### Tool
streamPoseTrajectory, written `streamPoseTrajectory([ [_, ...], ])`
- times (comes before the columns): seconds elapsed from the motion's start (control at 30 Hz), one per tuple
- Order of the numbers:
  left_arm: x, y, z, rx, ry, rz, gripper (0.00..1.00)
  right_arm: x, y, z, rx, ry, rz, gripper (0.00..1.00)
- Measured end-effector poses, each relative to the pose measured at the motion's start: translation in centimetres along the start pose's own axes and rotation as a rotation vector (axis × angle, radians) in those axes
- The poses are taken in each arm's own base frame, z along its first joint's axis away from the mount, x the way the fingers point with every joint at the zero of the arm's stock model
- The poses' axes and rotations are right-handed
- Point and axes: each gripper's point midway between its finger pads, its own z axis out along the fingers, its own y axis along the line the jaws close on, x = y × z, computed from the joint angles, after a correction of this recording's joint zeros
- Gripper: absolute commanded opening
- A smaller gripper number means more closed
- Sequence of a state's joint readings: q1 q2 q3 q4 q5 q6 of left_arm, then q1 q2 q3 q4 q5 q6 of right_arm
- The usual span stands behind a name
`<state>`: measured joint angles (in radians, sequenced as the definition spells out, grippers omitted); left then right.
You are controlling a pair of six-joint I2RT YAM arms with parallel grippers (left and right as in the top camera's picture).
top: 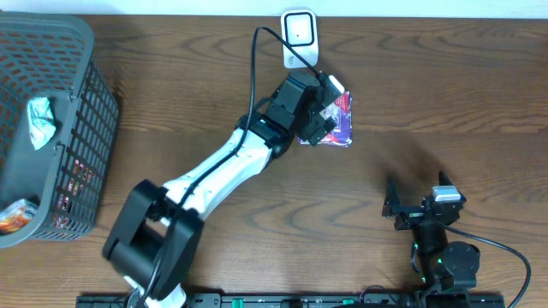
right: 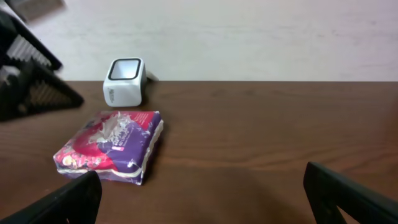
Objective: Scan the item barcode
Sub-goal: 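Carry the purple pack to the scanner and place it on the table, then return the left gripper to the basket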
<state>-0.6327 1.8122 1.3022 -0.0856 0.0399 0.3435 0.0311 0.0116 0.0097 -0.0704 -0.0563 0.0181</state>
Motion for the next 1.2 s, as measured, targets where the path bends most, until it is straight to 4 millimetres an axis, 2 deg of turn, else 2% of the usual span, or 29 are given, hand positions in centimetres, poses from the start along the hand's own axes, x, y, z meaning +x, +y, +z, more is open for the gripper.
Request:
streamPoseTrajectory([
  [0.27, -6.3, 3.8, -8.8, -0.098, -0.198, -0.051, 0.98, 0.0, 0.0, 0.0, 0.000, 0.000, 0.000, 0.99],
  [0.37, -7.0, 5.8, -11.6, -0.143, -0.236, -0.074, 0.98, 0.0, 0.0, 0.0, 0.000, 0.000, 0.000, 0.99],
  [0.47, -6.3, 8.8, -14.1, -0.203, -0.234, -0.110, 0.98, 0.0, 0.0, 0.0, 0.000, 0.000, 0.000, 0.99],
  [0.57, -4.6, 13.0, -16.8, -0.290, -0.222, -0.197, 0.98, 0.0, 0.0, 0.0, 0.000, 0.000, 0.000, 0.99],
  [0.63, -3.0, 16.8, -19.2, -0.382, -0.222, -0.288, 0.98, 0.0, 0.0, 0.0, 0.000, 0.000, 0.000, 0.99],
  [0.67, -2.5, 17.7, -19.8, -0.408, -0.217, -0.308, 0.98, 0.0, 0.0, 0.0, 0.000, 0.000, 0.000, 0.99],
  [0.7, -0.9, 20.2, -21.8, -0.480, -0.210, -0.371, 0.98, 0.0, 0.0, 0.0, 0.000, 0.000, 0.000, 0.99],
  [0.73, 0.2, 22.0, -23.3, -0.535, -0.208, -0.413, 0.98, 0.0, 0.0, 0.0, 0.000, 0.000, 0.000, 0.99],
  [0.83, 3.5, 26.0, -28.2, -0.689, -0.197, -0.508, 0.98, 0.0, 0.0, 0.0, 0.000, 0.000, 0.000, 0.99],
  [1.0, 8.6, 29.5, -35.4, -0.897, -0.164, -0.621, 0.98, 0.0, 0.0, 0.0, 0.000, 0.000, 0.000, 0.99],
  [1.2, 15.3, 31.2, -39.9, -1.045, -0.048, -0.759, 0.98, 0.0, 0.0, 0.0, 0.000, 0.000, 0.000, 0.99],
])
